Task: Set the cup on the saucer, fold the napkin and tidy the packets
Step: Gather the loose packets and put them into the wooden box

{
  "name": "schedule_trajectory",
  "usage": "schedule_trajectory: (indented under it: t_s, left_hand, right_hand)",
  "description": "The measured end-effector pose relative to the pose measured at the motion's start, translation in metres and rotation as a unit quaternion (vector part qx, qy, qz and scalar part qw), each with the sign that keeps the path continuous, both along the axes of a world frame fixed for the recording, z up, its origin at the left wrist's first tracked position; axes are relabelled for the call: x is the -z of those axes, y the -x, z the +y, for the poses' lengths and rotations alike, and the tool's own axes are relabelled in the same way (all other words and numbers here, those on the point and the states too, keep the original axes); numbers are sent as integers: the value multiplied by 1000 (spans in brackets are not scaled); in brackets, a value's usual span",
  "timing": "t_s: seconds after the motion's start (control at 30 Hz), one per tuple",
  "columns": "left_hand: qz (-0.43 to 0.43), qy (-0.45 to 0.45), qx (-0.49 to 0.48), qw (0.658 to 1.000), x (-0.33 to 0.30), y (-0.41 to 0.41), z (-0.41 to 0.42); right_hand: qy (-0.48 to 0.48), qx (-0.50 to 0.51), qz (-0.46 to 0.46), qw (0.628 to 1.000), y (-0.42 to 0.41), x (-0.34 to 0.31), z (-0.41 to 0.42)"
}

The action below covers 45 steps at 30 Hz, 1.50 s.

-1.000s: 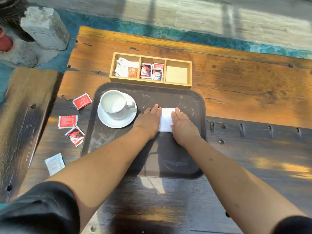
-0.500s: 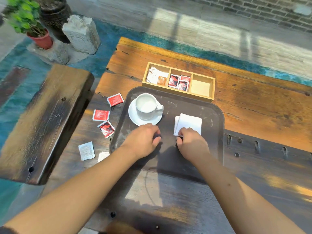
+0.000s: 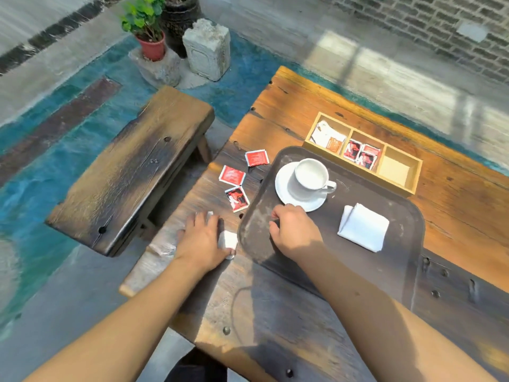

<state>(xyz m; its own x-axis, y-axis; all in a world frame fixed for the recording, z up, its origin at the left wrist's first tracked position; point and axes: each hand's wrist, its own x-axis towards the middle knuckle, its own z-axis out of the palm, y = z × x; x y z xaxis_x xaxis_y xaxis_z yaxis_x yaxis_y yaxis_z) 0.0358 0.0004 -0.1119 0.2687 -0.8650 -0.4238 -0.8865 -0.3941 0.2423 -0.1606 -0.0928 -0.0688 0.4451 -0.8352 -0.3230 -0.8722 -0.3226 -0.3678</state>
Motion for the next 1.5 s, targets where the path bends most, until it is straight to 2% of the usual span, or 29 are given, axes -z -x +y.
schedule_trajectory:
  t_s: [0.1,0.27,0.6,0.77,0.9,0.97,1.03,1.17,1.33,1.5]
  left_hand:
    - [-26,-8,-28,999,14,-3,7]
    - [-50,32,-59,996,28,-10,9]
    - [22,48,-139,989,27,-19,-10]
    - [24,60,-148,987,29,-18,-19]
    - [78,96,-161,979,28,-20,-23]
    - [98,113,-152,977,27,-23,-25]
    - [84,119,-127,981,26,-25,-29]
    - [46,107,-95,989,26,-32,-34]
    - [54,103,-80,990,26,-39,-41]
    - [63,111,-66,990,31,-41,-49]
  right_hand:
    - [20,-34,9,999,-30,5,-3]
    - [68,-68,47,994,-75,19,-10]
    - [82,9,177,981,-123,46,-33]
    - [61,4,157,986,-126,48,-37]
    - [83,-32,114,989,-124,49,-39]
    - [98,-45,110,988,-126,51,-45]
    - [98,-45,110,988,-129,53,-55]
    - [71,-47,127,988,-142,57,-81]
    - [25,-54,175,983,-155,61,-105]
    - [48,-56,177,981,-152,65,-113]
